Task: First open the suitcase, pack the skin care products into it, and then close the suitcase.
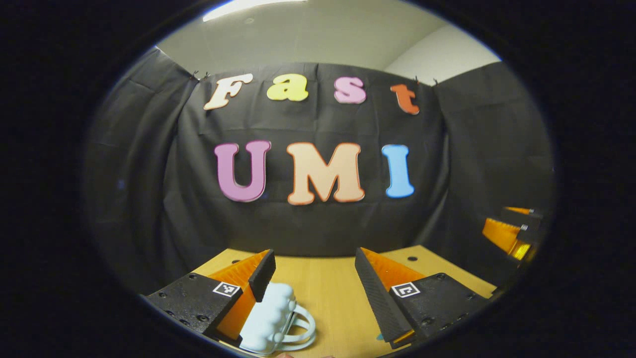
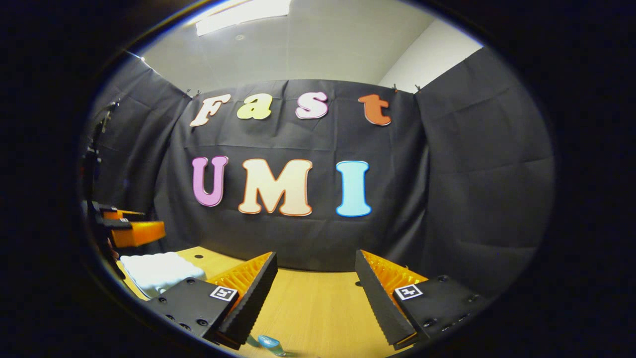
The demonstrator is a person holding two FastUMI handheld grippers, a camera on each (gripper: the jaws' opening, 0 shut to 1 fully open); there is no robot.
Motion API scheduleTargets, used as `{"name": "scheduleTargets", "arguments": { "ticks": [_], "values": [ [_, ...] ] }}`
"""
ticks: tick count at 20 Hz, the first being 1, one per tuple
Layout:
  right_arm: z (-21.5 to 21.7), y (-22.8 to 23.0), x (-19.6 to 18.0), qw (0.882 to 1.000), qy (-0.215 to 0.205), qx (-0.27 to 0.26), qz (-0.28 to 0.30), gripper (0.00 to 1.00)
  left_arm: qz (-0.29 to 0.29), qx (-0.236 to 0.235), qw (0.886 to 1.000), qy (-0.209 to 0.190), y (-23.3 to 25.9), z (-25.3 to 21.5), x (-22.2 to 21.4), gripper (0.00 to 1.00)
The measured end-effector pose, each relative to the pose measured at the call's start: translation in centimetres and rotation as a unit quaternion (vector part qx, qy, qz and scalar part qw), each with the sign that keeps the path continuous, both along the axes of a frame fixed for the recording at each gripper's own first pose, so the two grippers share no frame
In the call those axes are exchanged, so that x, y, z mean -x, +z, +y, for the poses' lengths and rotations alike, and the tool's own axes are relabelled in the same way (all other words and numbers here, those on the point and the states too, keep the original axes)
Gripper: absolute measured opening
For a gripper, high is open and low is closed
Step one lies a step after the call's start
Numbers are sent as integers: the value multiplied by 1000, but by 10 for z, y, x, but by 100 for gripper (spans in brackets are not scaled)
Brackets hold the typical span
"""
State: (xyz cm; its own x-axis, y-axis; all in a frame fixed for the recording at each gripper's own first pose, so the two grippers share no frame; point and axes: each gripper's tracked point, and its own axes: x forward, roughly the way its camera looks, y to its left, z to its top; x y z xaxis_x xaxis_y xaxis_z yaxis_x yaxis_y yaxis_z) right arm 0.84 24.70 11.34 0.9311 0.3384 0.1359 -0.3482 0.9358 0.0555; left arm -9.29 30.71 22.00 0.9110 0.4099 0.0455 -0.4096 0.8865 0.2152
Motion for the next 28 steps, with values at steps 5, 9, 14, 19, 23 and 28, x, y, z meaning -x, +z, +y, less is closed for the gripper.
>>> {"name": "scheduleTargets", "arguments": {
  "ticks": [5, 9, 14, 19, 23, 28],
  "values": [
    [0, -17, -13, 1000, 5, 5, 28, 99, 72, 21, 997, 7, -72, 4, -24, 94],
    [-2, -22, -21, 999, -22, 7, 36, 99, 169, 64, 983, 24, -141, 37, -39, 85],
    [-5, -40, -24, 997, -46, 25, 63, 99, 267, 112, 956, 45, -205, 63, -39, 79],
    [-3, -46, -28, 995, -58, 36, 74, 98, 342, 140, 927, 65, -255, 75, -35, 70],
    [-5, -50, -27, 994, -60, 58, 71, 99, 373, 152, 912, 76, -277, 90, -31, 47],
    [-3, -47, -27, 994, -57, 68, 59, 99, 388, 154, 907, 48, -275, 90, -34, 11]
  ]
}}
